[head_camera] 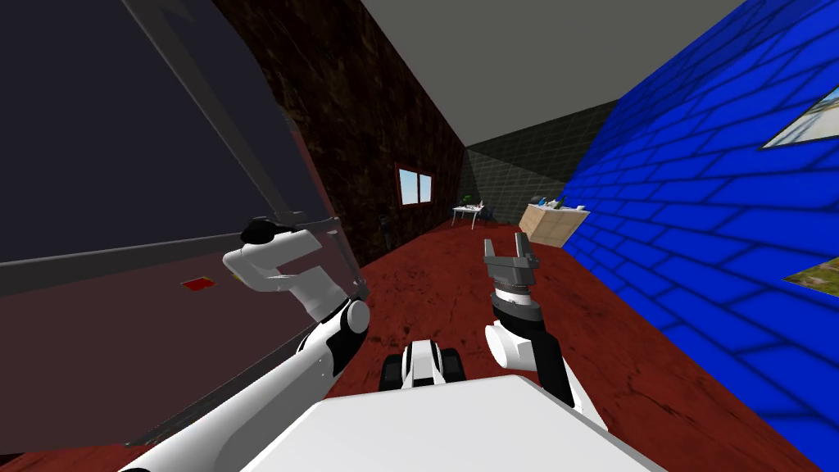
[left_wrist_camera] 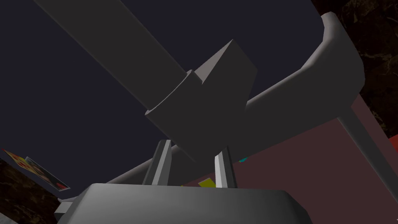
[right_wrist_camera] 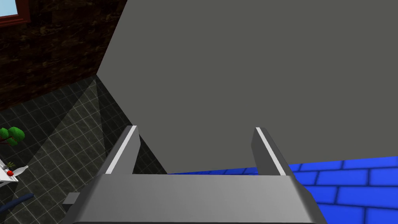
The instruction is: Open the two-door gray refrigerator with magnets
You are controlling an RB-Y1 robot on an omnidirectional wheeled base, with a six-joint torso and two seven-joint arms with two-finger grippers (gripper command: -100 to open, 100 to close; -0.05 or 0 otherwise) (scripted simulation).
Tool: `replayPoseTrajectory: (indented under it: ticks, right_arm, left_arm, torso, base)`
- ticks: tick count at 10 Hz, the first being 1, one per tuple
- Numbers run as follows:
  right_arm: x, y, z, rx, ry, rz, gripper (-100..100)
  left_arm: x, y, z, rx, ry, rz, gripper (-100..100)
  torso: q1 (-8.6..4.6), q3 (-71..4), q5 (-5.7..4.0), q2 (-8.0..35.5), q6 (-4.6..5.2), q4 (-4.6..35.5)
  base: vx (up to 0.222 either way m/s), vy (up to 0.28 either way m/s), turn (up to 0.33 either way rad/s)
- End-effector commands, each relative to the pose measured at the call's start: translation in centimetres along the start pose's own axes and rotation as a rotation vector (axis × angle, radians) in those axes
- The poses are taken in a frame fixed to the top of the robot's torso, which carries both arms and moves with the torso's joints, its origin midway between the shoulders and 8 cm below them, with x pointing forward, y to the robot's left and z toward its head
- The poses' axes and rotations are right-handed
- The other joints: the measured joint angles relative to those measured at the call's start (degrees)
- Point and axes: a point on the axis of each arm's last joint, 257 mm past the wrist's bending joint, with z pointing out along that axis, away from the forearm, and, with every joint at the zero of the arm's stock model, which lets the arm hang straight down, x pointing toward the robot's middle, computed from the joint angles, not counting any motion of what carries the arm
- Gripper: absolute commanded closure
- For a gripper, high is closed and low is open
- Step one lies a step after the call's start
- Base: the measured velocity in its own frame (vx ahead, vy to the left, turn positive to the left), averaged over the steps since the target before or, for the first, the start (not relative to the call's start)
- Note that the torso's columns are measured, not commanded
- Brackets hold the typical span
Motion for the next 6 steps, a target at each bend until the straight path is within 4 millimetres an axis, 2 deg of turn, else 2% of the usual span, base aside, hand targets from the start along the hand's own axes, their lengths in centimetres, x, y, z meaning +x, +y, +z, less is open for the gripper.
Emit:
replayPoseTrajectory:
  ticks: [1, 2, 3, 5, 6]
  right_arm:
    - [0.0, 0.0, 0.0, 0.0, 0.0, 0.0, 0]
    - [0.0, 0.0, 0.0, 0.0, 0.0, 0.0, 0]
    - [0.0, 0.0, 0.0, 0.0, 0.0, 0.0, 0]
    - [0.0, 0.0, 0.0, 0.0, 0.0, 0.0, 0]
    - [0.0, 0.0, 0.0, 0.0, 0.0, 0.0, 0]
  left_arm:
    - [0.5, 0.8, 0.1, -0.015, 0.009, -0.001, 100]
    - [1.4, 2.6, 0.0, -0.055, 0.031, -0.003, 100]
    - [1.4, 2.6, 0.0, -0.055, 0.031, -0.003, 100]
    - [4.1, 4.9, -0.3, -0.107, 0.092, -0.014, 100]
    - [4.1, 4.9, -0.3, -0.107, 0.092, -0.014, 100]
  torso:
    - [-0.03, -0.16, -0.08, -0.28, 0.0, 0.0]
    - [0.06, -0.51, -0.1, -0.82, -0.07, -0.09]
    - [0.16, -0.37, 0.1, -0.54, 0.12, -0.26]
    - [0.4, -0.22, 0.22, -0.36, 0.03, -0.2]
    - [0.28, -0.06, 0.27, -0.12, 0.04, -0.19]
  base:
    - [-0.135, -0.019, -0.022]
    - [-0.228, 0.026, 0.029]
    - [-0.262, 0.042, -0.011]
    - [-0.308, 0.087, -0.003]
    - [-0.33, 0.065, -0.028]
